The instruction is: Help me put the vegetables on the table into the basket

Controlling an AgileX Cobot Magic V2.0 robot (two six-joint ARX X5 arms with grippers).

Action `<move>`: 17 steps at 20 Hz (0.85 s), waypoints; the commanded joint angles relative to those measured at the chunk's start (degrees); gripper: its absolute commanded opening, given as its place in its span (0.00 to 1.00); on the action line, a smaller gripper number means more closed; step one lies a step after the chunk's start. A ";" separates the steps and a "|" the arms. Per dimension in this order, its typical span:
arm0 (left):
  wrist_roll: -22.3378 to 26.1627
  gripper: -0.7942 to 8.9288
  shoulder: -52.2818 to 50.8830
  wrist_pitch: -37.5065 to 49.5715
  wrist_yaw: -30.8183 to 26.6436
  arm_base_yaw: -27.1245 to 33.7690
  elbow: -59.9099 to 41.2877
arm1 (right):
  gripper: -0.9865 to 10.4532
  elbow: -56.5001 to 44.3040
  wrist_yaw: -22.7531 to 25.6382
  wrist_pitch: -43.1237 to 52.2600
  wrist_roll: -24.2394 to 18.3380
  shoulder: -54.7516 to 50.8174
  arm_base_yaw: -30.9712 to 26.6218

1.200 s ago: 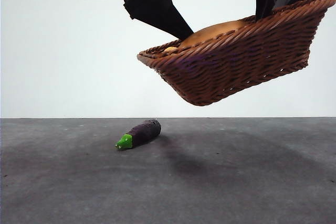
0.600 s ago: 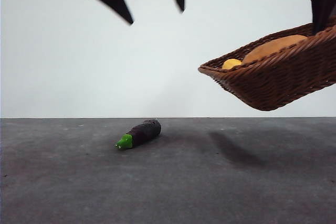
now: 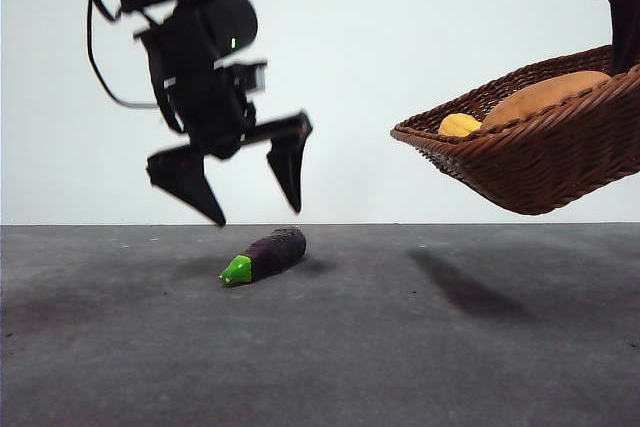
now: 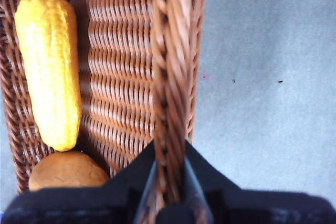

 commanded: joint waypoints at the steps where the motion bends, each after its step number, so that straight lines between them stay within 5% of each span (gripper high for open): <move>1: 3.19 0.64 3.61 -0.72 0.37 0.13 3.65 | 0.07 -0.31 -0.52 0.39 -0.42 0.13 -0.02; 6: 2.86 0.63 9.66 -2.84 0.35 -0.09 11.61 | 0.07 -0.31 -0.52 0.15 -0.46 0.13 -0.02; 17: 2.08 0.52 11.56 -4.26 -1.97 -0.87 12.24 | 0.07 -0.31 -0.52 0.28 -0.63 0.13 -0.02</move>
